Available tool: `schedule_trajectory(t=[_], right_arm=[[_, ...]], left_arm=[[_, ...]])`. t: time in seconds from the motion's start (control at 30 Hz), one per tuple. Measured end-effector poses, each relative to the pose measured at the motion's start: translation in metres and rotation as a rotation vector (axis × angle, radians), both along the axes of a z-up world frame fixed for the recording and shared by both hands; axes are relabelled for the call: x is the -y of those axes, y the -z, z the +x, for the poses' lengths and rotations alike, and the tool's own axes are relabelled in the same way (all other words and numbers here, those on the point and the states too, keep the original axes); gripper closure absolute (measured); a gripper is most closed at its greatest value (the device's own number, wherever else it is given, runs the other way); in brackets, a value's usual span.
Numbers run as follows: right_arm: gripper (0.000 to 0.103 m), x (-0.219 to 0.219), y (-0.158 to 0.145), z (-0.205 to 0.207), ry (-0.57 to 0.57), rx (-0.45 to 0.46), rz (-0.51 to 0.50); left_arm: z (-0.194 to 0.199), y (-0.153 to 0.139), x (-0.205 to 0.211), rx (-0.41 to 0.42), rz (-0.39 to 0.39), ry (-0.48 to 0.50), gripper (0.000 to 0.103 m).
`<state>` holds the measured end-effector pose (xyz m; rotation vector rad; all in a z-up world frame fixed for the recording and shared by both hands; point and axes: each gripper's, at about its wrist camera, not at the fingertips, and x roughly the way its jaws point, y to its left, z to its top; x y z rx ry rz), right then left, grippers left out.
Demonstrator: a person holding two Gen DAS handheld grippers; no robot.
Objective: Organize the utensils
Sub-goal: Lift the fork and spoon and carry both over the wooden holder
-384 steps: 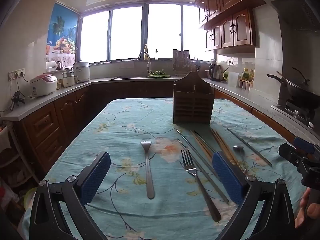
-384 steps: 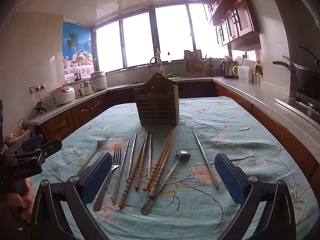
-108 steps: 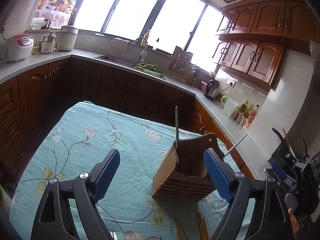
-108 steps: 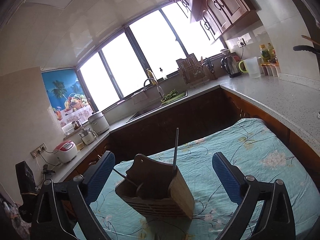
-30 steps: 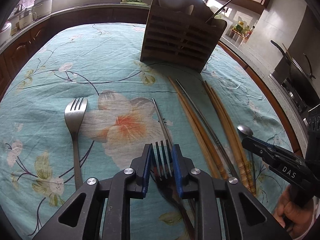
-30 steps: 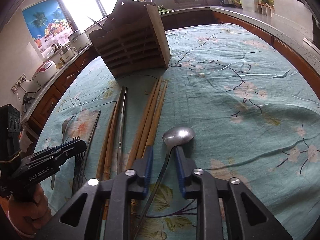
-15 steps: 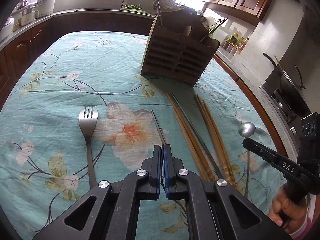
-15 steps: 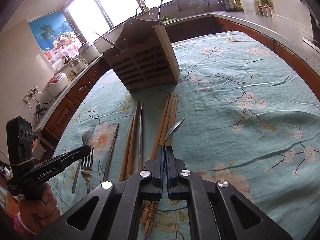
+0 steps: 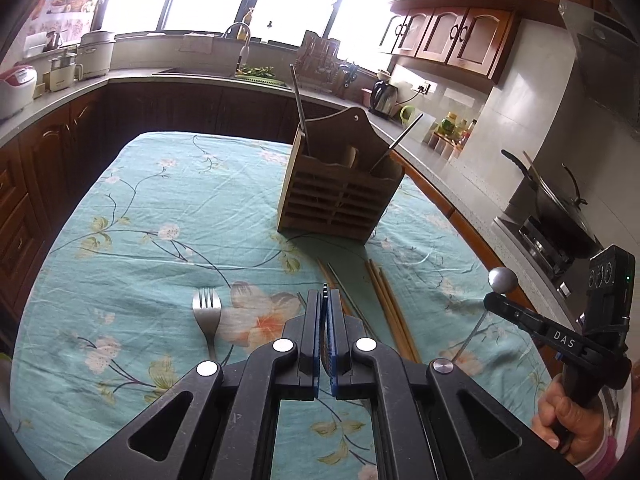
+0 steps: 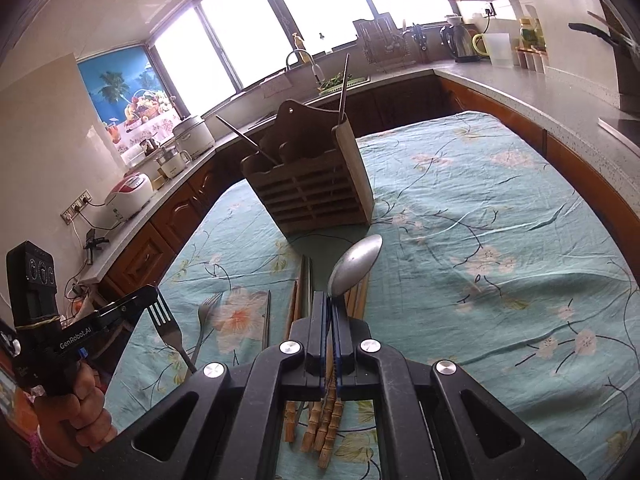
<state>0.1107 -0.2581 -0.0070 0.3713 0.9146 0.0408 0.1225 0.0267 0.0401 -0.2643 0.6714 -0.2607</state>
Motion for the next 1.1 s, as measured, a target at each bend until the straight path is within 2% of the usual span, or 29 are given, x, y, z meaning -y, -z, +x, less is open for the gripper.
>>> schedule_trajectory(t=[0.27, 0.5, 0.73, 1.1], right_arm=[[0.101, 0.000, -0.030, 0.010, -0.004, 0.093, -0.061], [0.101, 0.002, -0.040, 0.022, -0.004, 0.130, -0.086], [0.101, 0.009, -0.045, 0.032, 0.007, 0.146, -0.095], [0.101, 0.016, -0.059, 0.062, 0.007, 0.196, -0.131]], left_arm=[[-0.011, -0.030, -0.015, 0.111, -0.002, -0.045, 0.103], [-0.008, -0.045, -0.020, 0.178, 0.014, -0.085, 0.103], [0.004, -0.052, -0.018, 0.219, 0.011, -0.106, 0.103], [0.045, -0.063, -0.022, 0.281, 0.001, -0.134, 0.102]])
